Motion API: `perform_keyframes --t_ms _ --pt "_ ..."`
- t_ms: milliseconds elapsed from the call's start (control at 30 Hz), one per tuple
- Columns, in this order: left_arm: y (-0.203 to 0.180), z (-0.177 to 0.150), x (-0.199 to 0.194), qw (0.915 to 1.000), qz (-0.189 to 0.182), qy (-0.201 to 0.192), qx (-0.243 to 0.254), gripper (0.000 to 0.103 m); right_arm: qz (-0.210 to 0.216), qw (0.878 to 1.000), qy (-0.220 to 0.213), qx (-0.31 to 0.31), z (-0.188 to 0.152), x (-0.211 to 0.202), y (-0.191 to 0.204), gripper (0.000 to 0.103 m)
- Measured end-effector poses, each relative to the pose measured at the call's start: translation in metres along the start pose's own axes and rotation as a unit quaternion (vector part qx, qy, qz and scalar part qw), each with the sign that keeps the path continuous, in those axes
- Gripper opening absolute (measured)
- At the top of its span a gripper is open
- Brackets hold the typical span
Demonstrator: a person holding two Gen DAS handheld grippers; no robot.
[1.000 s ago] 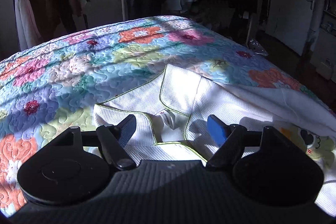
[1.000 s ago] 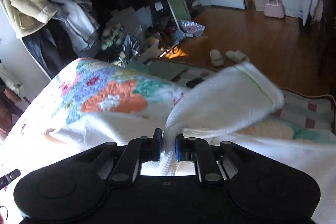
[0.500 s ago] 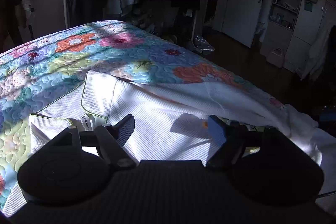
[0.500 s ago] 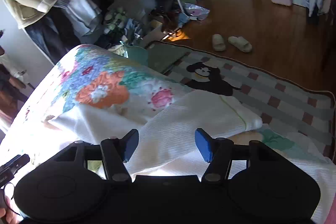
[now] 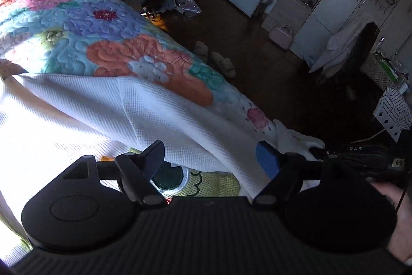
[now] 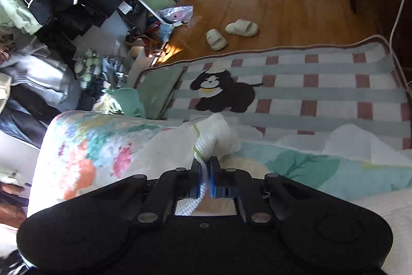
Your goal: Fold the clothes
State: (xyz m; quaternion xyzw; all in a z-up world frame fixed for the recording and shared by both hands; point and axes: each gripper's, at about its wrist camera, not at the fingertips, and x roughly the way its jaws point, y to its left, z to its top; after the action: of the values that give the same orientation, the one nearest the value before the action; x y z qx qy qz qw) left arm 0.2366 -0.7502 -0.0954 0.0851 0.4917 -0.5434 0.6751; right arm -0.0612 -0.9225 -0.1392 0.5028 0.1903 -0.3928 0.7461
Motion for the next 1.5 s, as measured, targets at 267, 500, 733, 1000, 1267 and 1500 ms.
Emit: perform_keyframes --t_ms 267,500,733,1000,1267,1500 --pt "0.008 0.001 0.011 0.9931 0.034 -0.094 -0.061 0.006 0.092 0.971 -0.118 -0.188 -0.002 -0.113 0.059 0.009" --pt "-0.002 0.046 -0.019 0.9844 0.051 -0.157 -0.062 0.007 0.069 0.949 -0.207 -0.227 -0.034 -0.18 0.058 0.008" --pt "0.018 0.038 0.021 0.9924 0.075 -0.073 -0.066 0.034 -0.072 0.988 -0.075 -0.111 -0.061 -0.128 0.007 0.009" --pt "0.052 0.009 -0.039 0.9784 0.066 -0.162 -0.11 0.058 -0.03 0.96 -0.176 -0.215 -0.046 -0.166 0.017 0.008" --pt "0.069 -0.019 -0.084 0.9679 0.089 -0.199 -0.125 0.068 0.132 0.914 -0.234 -0.305 0.025 -0.18 0.127 0.008" --pt "0.068 -0.029 -0.079 0.97 0.129 -0.188 -0.084 0.068 0.309 0.877 -0.232 -0.284 0.041 -0.231 0.214 0.007"
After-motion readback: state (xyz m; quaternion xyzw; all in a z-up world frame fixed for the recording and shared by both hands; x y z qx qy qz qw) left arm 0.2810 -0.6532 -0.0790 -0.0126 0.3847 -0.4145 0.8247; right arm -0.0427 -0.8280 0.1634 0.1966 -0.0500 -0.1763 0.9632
